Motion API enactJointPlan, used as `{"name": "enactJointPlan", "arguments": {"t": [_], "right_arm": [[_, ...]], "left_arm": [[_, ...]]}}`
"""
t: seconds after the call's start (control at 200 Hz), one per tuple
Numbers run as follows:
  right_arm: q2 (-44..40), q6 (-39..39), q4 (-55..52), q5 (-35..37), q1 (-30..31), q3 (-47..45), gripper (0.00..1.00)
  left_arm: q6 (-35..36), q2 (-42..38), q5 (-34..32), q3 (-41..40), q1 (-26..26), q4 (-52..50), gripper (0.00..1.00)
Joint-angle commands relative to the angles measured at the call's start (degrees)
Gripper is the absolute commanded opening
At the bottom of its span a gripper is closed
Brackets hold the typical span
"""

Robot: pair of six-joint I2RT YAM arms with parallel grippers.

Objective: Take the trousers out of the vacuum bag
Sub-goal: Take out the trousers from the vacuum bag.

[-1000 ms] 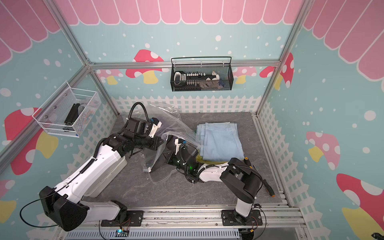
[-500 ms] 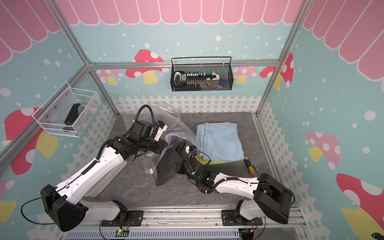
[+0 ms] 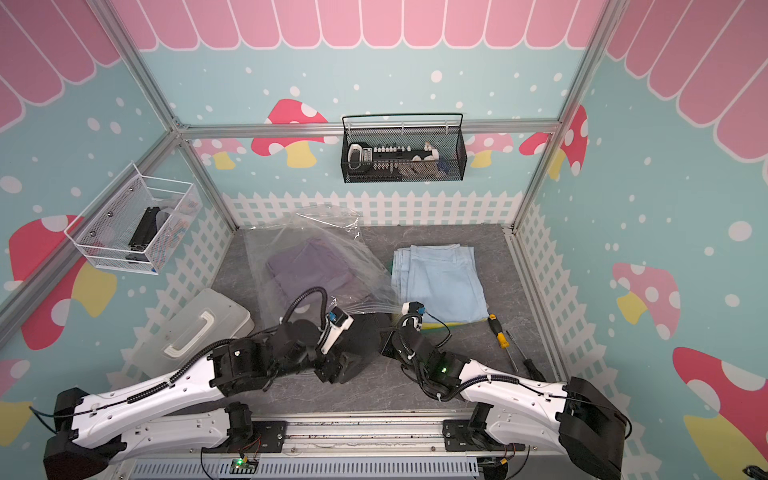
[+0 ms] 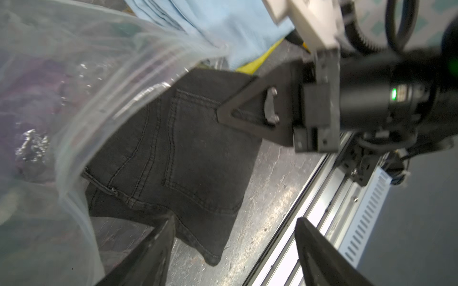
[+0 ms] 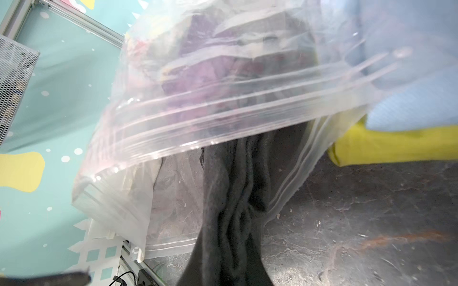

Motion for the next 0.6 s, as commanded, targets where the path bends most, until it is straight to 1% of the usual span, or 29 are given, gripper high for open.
{"name": "enactJointPlan", "arguments": {"t": [0.0, 0.065, 0.155, 0.345, 0.595], "right_arm": [[-2.2, 2.25, -0.45, 1.03, -1.09, -0.23, 0.0], [-2.57, 2.42, -0.89, 0.24, -1.45, 0.01, 0.0], [-2.78, 2.51, -1.64, -0.75, -1.86, 0.51, 0.0], [-3.75, 3.41, -1.61, -1.66, -2.46, -0.25, 0.0], [-5.05, 3.62, -1.71, -2.42, -3.48, -1.02, 0.0]], "left_arm": [[-4.99, 0.29, -16.22, -2.46, -6.62, 3.7, 0.85], [-6.36, 2.08, -21.91, -3.2, -9.88, 4.0, 0.87], [-8.32, 6.02, -25.76, -3.27, -11.09, 4.09, 0.88], [-10.05, 15.11, -27.27, -2.77, -12.41, 8.5, 0.89], [-13.6, 25.81, -28.93, -0.49, -12.8, 8.93, 0.89]]}}
